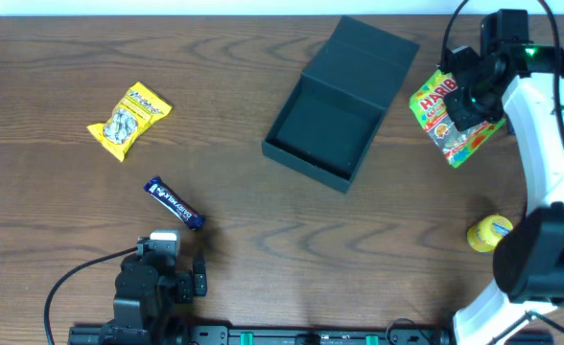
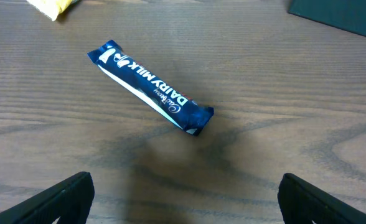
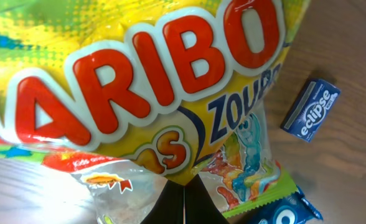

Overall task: Pack container
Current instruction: 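Lift the Haribo bag and carry it left into the green box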

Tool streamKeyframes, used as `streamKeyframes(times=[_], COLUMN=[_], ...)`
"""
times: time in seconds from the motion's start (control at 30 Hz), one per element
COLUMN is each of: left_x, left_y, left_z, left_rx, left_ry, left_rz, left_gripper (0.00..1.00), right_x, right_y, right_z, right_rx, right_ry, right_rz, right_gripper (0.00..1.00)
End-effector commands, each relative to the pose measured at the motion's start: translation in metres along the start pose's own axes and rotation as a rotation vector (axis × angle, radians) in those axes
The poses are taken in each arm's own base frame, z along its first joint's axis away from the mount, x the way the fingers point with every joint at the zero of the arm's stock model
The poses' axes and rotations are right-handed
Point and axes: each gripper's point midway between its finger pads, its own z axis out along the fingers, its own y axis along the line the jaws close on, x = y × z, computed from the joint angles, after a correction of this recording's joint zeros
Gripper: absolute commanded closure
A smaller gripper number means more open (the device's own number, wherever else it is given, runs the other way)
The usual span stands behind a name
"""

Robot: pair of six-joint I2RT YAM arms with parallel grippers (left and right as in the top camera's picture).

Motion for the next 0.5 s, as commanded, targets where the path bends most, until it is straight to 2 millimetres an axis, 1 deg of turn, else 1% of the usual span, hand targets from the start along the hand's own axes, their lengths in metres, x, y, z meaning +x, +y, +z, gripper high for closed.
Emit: streamKeyframes(times=[0.0, 0.07, 0.17, 0.3, 0.47], left_x=[0.017, 0.017, 0.017, 0.017, 0.017], left_y=[0.003, 0.003, 0.003, 0.003, 0.003], left_z=[0.008, 0.008, 0.008, 0.008, 0.008], left_rx=[-0.017, -0.017, -0.017, -0.017, -0.017], left_ry=[0.054, 0.054, 0.054, 0.054, 0.054], left_rz=[0.005, 0.005, 0.005, 0.005, 0.005], left_gripper=[0.05, 0.05, 0.05, 0.05, 0.05], right_x=[-0.011, -0.016, -0.027, -0.037, -0.051], right_y=[0.021, 0.037, 0.066, 0.106, 0.163], right_z=[-0.026, -0.037, -0.055, -0.076, -0.088], right_rx=[-0.02, -0.054, -0.125, -0.201, -0.293], right_ry=[-0.066, -0.097, -0.15, -0.188, -0.199], right_rz=[0.057, 0.077, 0.127, 0.252, 0.373], right_gripper=[0.99, 0.99, 0.99, 0.99, 0.99])
